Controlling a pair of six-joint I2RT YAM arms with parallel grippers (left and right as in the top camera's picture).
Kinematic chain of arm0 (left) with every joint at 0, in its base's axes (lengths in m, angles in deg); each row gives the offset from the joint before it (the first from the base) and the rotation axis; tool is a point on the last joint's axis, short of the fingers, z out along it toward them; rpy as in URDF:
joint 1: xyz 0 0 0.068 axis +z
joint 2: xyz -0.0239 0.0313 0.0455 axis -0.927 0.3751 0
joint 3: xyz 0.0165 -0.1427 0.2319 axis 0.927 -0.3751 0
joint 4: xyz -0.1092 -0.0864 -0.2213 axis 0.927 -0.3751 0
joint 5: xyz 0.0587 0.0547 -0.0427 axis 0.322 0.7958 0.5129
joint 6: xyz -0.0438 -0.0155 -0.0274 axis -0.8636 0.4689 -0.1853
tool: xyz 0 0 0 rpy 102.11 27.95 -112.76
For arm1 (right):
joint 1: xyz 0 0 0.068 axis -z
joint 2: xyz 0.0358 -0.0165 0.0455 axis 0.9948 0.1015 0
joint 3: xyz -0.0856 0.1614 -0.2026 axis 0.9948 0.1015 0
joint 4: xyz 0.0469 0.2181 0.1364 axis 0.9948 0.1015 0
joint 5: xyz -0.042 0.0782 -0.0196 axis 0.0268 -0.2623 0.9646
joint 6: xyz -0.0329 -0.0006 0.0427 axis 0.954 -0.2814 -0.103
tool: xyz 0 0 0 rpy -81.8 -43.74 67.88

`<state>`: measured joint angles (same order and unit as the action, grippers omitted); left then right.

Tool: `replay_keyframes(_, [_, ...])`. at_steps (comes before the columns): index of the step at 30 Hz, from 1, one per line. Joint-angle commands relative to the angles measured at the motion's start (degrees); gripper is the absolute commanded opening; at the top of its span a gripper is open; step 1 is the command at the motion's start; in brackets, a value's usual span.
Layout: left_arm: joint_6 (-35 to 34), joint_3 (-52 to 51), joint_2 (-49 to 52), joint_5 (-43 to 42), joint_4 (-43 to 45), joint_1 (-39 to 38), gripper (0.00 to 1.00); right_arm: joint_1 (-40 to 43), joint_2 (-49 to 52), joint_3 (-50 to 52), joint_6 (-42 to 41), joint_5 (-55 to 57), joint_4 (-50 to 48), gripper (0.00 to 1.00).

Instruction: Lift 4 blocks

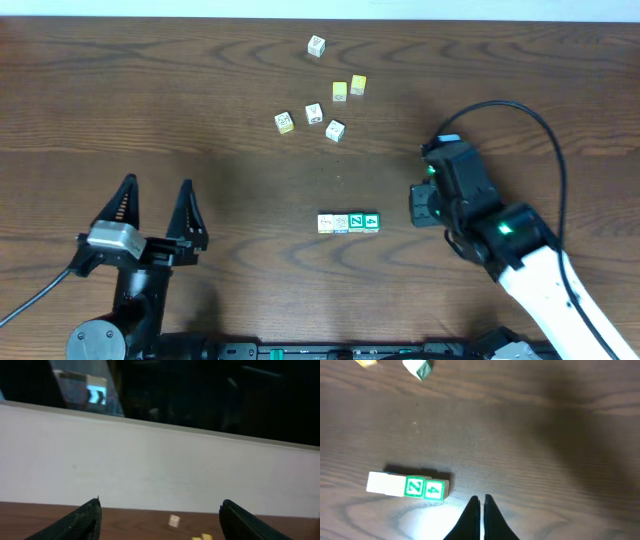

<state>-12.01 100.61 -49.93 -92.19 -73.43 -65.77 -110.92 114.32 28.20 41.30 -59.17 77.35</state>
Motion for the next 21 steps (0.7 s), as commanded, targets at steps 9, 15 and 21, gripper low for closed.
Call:
replay_keyframes(9, [7.3,18.7,-1.0,1.9,-34.7,0.0,0.75,0.5,-7.5,-1.3,0.8,1.1,9.9,0.01])
replay_keyframes(15, [7.8,22.9,-7.8,1.9,-45.5,0.0,0.76,0.5,-8.7,-1.3,0.6,1.2,14.7,0.01])
replay_keyframes(21, [3.8,22.3,-11.2,1.4,-54.5,0.1,0.76,0.5,-13.1,-1.3,0.1,1.1,14.8,0.01])
